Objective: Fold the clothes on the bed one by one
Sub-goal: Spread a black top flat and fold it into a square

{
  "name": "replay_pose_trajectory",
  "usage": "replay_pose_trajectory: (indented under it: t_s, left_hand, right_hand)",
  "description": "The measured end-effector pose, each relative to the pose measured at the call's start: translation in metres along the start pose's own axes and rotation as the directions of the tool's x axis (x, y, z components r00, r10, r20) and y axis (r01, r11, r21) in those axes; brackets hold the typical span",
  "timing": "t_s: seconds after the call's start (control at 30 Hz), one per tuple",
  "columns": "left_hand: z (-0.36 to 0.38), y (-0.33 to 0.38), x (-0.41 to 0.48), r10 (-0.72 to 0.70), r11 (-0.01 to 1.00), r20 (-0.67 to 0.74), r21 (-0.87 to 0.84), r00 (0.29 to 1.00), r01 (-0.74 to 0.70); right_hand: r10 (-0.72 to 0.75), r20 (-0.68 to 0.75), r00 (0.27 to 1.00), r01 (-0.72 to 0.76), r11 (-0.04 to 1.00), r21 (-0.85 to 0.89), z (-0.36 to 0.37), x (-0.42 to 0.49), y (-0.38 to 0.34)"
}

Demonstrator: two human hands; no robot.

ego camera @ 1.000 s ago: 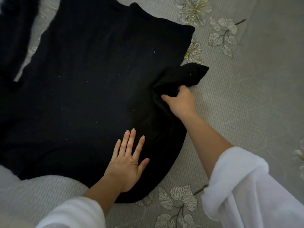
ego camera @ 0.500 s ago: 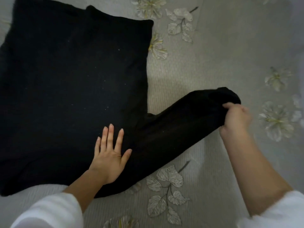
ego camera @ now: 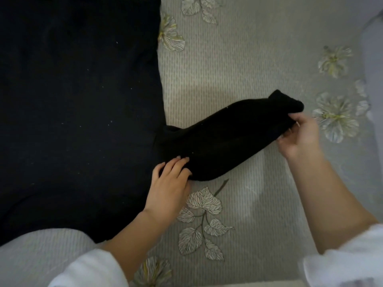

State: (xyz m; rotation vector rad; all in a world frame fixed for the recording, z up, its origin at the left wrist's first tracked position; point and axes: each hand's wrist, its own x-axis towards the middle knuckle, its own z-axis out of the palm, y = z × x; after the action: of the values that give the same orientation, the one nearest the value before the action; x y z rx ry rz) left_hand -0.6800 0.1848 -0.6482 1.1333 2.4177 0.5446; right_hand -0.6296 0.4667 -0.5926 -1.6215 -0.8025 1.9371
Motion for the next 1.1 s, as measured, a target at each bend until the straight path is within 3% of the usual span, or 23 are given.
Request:
replay_pose_trajectory:
  t_s: [0.07,0.13,0.23,0.33,0.43,0.53,0.63,0.7,0.77,0.83,0.97,1.03,1.1]
  left_hand:
    - [-0.003,-0.007,-0.001,0.040,0.990,0.002,-0.135,0.999,-0.039]
    - [-0.005,-0.016,-0.004,0.107,0.982,0.047,-0.161,0.993,-0.098]
    - [-0.007,-0.029,-0.005,0.042,0.993,0.104,-0.118,0.994,-0.029]
    - [-0.002,-0.034,-0.004,0.023,0.997,0.221,0.062,0.975,-0.038]
    - [0.003,-0.036,-0.004,0.027,0.994,0.210,0.094,0.977,-0.048]
    - [0.000,-0.040,-0.008,0.045,0.998,0.180,-0.050,0.983,-0.037]
    - [-0.010,-0.049,-0.017,0.040,0.985,0.137,-0.174,0.990,-0.016]
    - [-0.017,-0.058,-0.026,0.058,0.980,0.137,-0.198,0.989,-0.030]
    - [-0.026,-0.066,-0.039,0.077,0.955,0.100,-0.292,0.992,-0.045]
    - [-0.031,-0.074,-0.050,0.066,0.947,0.106,-0.319,0.992,-0.029]
    - [-0.033,-0.097,-0.068,0.145,0.975,0.228,-0.196,0.963,-0.100]
    - [-0.047,-0.113,-0.070,0.140,0.946,0.154,-0.311,0.978,-0.087]
    - [-0.067,-0.134,-0.067,-0.041,0.902,0.012,-0.429,0.999,0.042]
  right_hand:
    - [0.067,-0.033,0.997,-0.070,0.993,-0.094,-0.007,0.000,0.008]
    - [0.134,-0.032,0.990,-0.137,0.982,-0.133,-0.006,-0.005,0.016]
    - [0.133,0.024,0.991,-0.131,0.989,-0.063,0.010,-0.015,0.014]
    - [0.083,0.097,0.992,-0.089,0.994,0.066,0.038,-0.035,0.007]
    - [0.043,0.234,0.971,-0.071,0.991,0.113,0.081,-0.068,0.013]
    - [-0.111,0.407,0.906,0.065,0.990,0.126,0.138,-0.104,0.032]
    - [-0.187,0.618,0.764,0.306,0.947,-0.092,0.207,-0.141,0.069]
    - [-0.054,0.781,0.622,0.482,0.813,-0.328,0.243,-0.157,0.100]
    - [0.140,0.827,0.545,0.626,0.589,-0.512,0.258,-0.160,0.130]
    - [0.178,0.799,0.574,0.684,0.433,-0.587,0.248,-0.150,0.152]
    - [0.058,0.731,0.680,0.724,0.101,-0.682,0.185,-0.127,0.174]
    - [0.037,0.777,0.629,0.772,-0.146,-0.618,0.157,-0.121,0.182]
    - [0.001,0.838,0.546,0.792,-0.329,-0.515,0.142,-0.121,0.190]
